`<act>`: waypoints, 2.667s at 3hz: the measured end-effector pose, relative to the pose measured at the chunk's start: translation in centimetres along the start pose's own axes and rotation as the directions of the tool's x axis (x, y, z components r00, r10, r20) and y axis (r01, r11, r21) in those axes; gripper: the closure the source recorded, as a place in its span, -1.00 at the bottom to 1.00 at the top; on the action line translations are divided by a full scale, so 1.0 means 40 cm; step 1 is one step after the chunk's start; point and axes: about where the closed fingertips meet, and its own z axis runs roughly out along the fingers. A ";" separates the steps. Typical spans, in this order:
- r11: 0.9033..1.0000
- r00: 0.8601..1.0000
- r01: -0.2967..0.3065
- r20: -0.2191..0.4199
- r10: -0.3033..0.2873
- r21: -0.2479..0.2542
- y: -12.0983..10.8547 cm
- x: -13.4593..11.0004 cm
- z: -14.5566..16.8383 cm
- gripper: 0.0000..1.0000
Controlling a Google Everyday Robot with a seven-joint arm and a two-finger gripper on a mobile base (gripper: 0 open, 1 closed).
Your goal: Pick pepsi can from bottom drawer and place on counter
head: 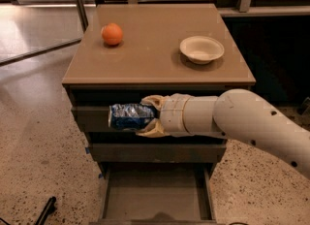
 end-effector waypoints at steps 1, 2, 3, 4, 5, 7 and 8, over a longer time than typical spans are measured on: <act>0.998 0.998 0.060 0.037 -0.060 0.015 -0.051 -0.084 0.001 1.00; 0.998 0.997 0.060 0.037 -0.060 0.016 -0.051 -0.084 0.001 1.00; 0.991 0.994 0.109 0.014 -0.111 0.073 -0.087 -0.087 -0.004 1.00; 0.975 0.982 0.188 -0.013 -0.188 0.122 -0.168 -0.086 -0.001 1.00; 0.959 0.970 0.241 -0.007 -0.243 0.150 -0.294 -0.091 0.036 1.00; 0.962 0.969 0.235 0.043 -0.244 0.142 -0.490 -0.077 0.138 1.00; 0.967 0.975 0.211 0.044 -0.220 0.144 -0.547 -0.058 0.163 1.00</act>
Offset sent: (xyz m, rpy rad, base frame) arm 0.0057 0.0156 0.0276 0.0040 -0.0497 0.0338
